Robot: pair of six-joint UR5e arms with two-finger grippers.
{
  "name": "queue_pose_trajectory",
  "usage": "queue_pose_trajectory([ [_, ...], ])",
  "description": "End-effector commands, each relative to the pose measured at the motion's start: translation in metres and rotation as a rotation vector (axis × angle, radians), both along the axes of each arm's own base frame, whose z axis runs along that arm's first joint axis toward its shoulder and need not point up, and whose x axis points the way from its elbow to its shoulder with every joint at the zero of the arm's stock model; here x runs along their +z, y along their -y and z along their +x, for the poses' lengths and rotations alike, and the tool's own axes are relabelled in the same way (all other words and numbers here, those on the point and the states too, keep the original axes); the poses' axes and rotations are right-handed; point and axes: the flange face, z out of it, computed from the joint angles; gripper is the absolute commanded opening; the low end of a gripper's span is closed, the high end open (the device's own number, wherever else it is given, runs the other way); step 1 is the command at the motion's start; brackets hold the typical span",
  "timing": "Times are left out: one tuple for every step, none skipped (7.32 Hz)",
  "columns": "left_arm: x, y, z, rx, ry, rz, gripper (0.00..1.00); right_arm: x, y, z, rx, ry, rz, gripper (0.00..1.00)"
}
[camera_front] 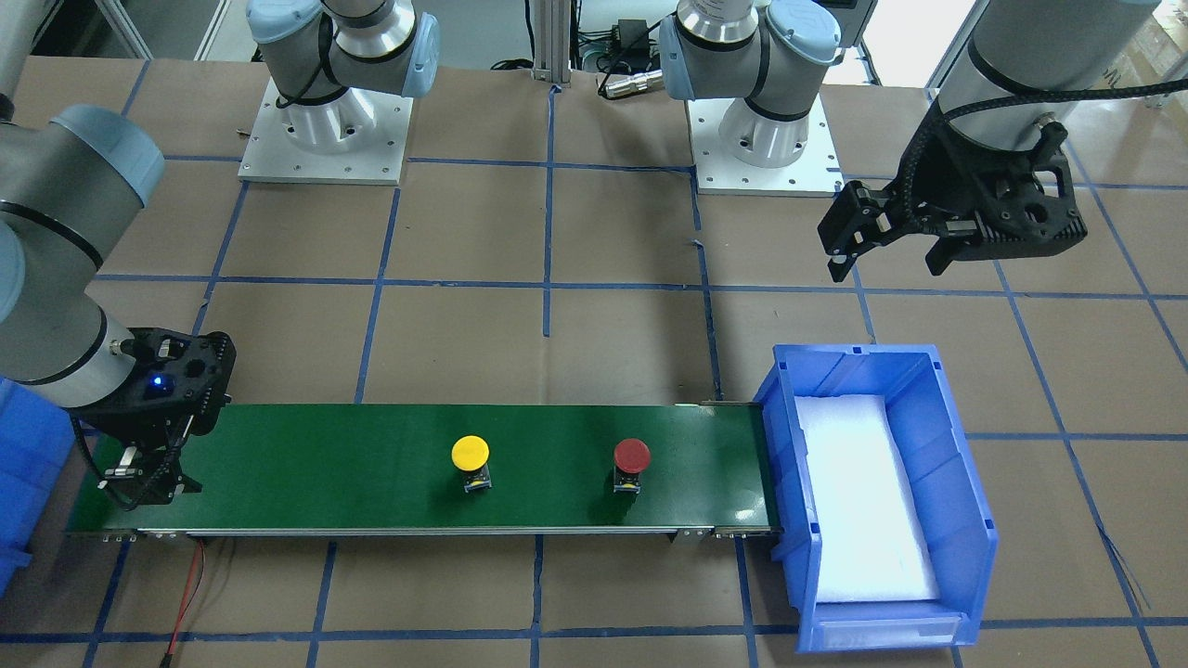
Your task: Transport two buttons from left to right
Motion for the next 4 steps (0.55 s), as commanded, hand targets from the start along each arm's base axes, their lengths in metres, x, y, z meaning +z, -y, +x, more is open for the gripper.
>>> queue_pose_trajectory([
  [-0.0064, -0.0009, -0.0047, 0.014, -0.004, 0.017, 1.00, 0.0009, 0.0000, 0.0000, 0.002, 0.000, -0.002, 1.00],
  [-0.0072, -0.0010, -0.0048, 0.014, -0.006, 0.019, 1.00, 0.0000, 0.0002, -0.0001, 0.002, 0.001, 0.000, 1.00],
  [-0.0065, 0.0004, -0.0050, 0.014, -0.008, 0.011, 1.00, 0.0009, 0.0000, 0.0000, 0.002, 0.000, -0.002, 1.00],
  [-0.0070, -0.0002, -0.0049, 0.014, -0.007, 0.011, 1.00, 0.0000, 0.0002, -0.0001, 0.002, 0.001, 0.000, 1.00],
])
